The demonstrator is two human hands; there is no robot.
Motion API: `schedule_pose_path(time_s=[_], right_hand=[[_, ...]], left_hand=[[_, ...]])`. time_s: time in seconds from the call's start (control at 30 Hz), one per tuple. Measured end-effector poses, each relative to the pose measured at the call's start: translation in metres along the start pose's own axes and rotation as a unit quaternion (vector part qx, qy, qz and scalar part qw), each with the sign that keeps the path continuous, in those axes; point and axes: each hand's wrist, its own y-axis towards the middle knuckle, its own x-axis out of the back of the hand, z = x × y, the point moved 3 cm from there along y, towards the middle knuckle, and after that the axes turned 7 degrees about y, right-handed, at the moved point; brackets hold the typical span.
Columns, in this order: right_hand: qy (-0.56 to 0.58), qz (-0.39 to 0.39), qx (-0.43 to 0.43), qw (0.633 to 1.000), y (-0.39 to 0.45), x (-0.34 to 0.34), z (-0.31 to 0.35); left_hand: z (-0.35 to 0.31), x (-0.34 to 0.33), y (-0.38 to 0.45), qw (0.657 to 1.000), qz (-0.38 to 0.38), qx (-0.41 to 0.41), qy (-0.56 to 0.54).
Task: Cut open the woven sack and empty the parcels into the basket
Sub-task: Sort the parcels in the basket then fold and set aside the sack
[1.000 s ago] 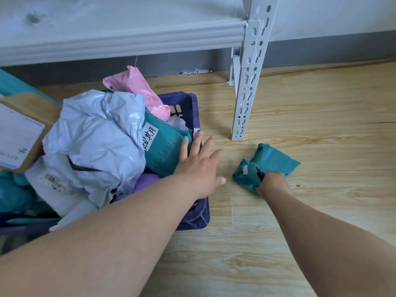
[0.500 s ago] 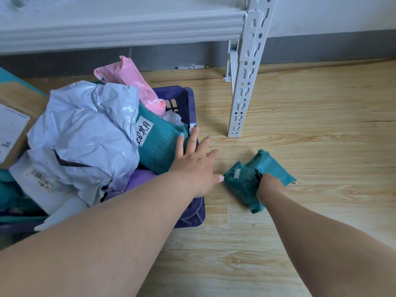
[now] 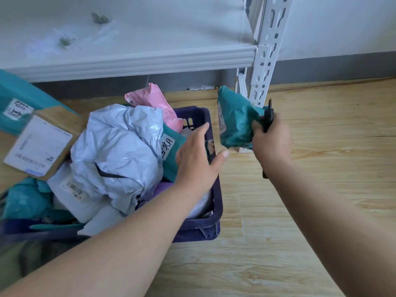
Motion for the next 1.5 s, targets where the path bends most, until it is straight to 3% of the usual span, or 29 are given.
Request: schedule_pose_path(time_s=[0.13,0.23,0.37,0.43,0.5,0.57,0.63,0.73,0.8,0.9,1.0,1.13,1.23,1.33,1.4,1.5], right_hand=[[0.147,0.041,0.027,0.988,-0.008,-0.013,0.074],[0.210,0.101,-0.015,0.972,-0.012,-0.033,0.106],[0.257,0.151,-0.048,0.953,-0.018,-0.053,0.127],[0.250,0.170,-0.060,0.951,-0.019,-0.063,0.124],[0.218,0.212,-0.101,0.947,-0.020,-0.073,0.114],[0.170,0.243,-0.152,0.943,-0.023,-0.078,0.099],[0.111,0.213,-0.133,0.962,-0.024,-0.077,0.091],[0.056,0.139,0.000,0.989,-0.025,-0.077,0.101],[0.035,0.168,0.026,0.985,-0.026,-0.091,0.109],[-0.039,0.244,0.002,0.969,-0.028,-0.119,0.109],[-0.119,0.299,-0.024,0.947,-0.035,-0.139,0.103],[-0.067,0.335,-0.116,0.933,-0.039,-0.157,0.092],[-0.002,0.277,-0.130,0.952,-0.033,-0.156,0.090],[-0.037,0.156,-0.045,0.986,-0.023,-0.146,0.085],[-0.088,0.162,-0.026,0.983,-0.024,-0.145,0.081],[-0.109,0.243,-0.097,0.959,-0.036,-0.149,0.070]], left_hand=[[-0.016,0.044,0.018,0.957,0.007,0.075,-0.279],[-0.021,0.085,0.030,0.947,-0.068,0.040,-0.313],[-0.014,0.116,0.026,0.961,-0.160,-0.011,-0.224],[-0.009,0.115,0.025,0.980,-0.160,-0.015,-0.121],[0.004,0.105,0.030,0.997,-0.078,0.024,-0.003],[0.019,0.097,0.036,0.991,0.034,0.086,0.099],[0.027,0.096,0.039,0.983,0.056,0.098,0.144],[0.023,0.097,0.036,0.986,-0.017,0.043,0.157],[0.020,0.095,0.033,0.986,-0.038,0.017,0.158],[0.026,0.094,0.033,0.985,-0.013,0.023,0.170],[0.044,0.094,0.033,0.970,0.084,0.066,0.216],[0.063,0.099,0.031,0.951,0.161,0.093,0.248],[0.067,0.104,0.030,0.963,0.128,0.096,0.215],[0.064,0.103,0.026,0.979,0.085,0.069,0.173],[0.064,0.102,0.026,0.979,0.079,0.051,0.181],[0.068,0.101,0.029,0.963,0.099,0.045,0.245]])
